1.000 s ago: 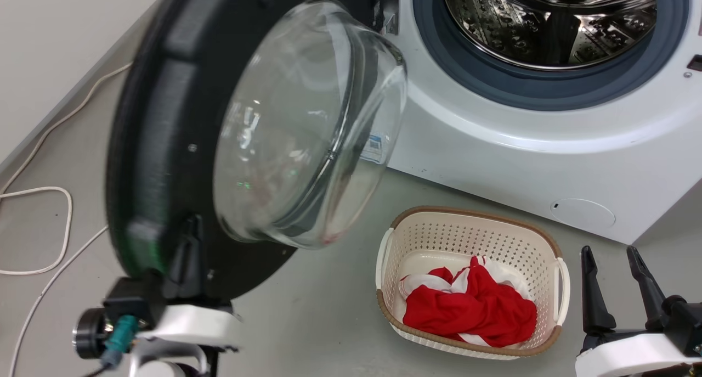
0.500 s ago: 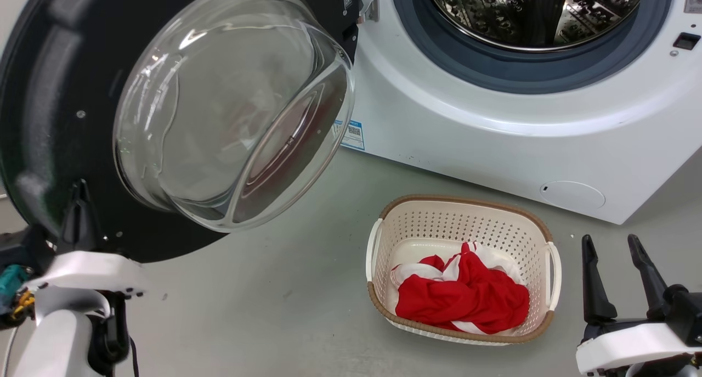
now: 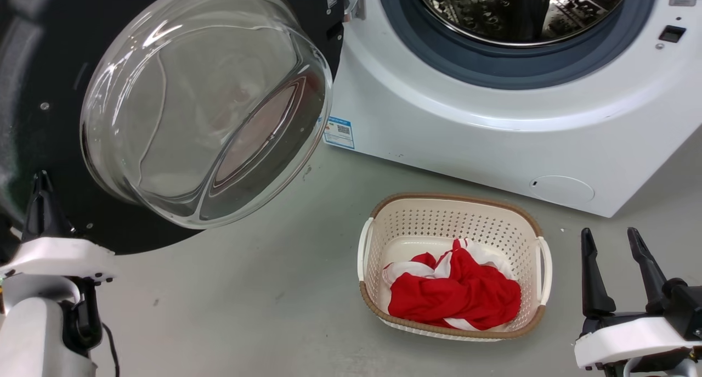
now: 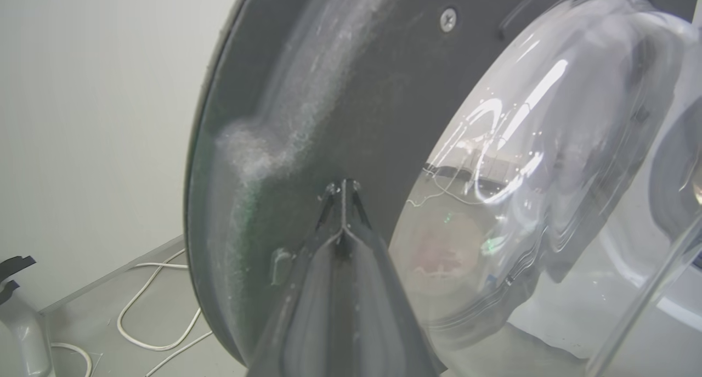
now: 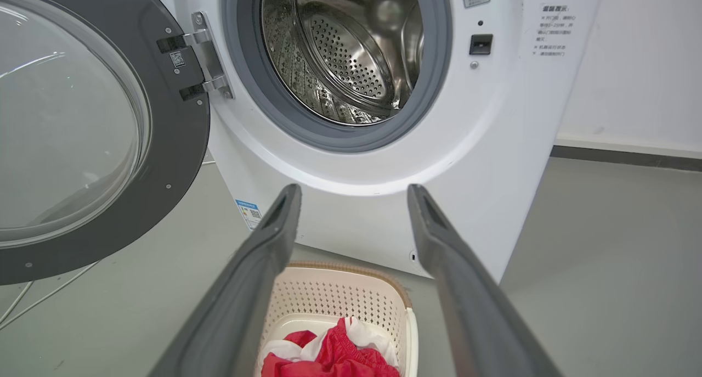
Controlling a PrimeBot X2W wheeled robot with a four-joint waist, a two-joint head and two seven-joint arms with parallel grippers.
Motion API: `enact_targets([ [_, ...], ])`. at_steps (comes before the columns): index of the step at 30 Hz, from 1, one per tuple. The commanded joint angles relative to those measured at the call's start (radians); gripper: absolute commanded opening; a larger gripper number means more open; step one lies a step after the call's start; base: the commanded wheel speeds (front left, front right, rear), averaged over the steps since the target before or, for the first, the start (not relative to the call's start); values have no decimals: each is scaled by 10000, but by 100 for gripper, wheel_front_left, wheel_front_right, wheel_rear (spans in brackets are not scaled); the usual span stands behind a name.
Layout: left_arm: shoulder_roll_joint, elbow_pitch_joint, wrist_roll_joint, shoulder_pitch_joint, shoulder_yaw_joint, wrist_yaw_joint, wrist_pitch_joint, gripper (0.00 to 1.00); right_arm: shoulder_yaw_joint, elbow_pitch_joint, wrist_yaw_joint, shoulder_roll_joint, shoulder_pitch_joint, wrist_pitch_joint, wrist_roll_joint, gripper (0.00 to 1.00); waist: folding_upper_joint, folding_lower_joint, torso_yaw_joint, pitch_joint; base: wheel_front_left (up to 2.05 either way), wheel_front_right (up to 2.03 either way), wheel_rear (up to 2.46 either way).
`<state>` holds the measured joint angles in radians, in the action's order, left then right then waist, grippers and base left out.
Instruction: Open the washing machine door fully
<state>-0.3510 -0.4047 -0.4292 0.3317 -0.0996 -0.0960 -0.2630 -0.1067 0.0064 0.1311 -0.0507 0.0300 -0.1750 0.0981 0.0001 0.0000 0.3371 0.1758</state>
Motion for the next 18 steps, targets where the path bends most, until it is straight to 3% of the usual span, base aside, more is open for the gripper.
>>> enact_targets([
  [1,24,172,220,-256,-183,28,-22,0,11,59,-7,12,-102,-54,97,100,-1,0,-122,-75,0,0,0],
  [8,879,1789,1241,-1729,-493,-255,-22,0,-11,263,-7,12,-25,-223,136,100,-1,0,-442,-430,0,0,0],
  [17,1987,3074,2102,-3068,287,104,-23,0,9,380,-7,12,99,-305,64,100,-1,0,-841,-801,0,0,0],
  [18,2077,3108,2154,-3115,428,181,-23,15,16,381,-7,12,103,-312,48,100,-1,0,-909,-836,0,0,0],
])
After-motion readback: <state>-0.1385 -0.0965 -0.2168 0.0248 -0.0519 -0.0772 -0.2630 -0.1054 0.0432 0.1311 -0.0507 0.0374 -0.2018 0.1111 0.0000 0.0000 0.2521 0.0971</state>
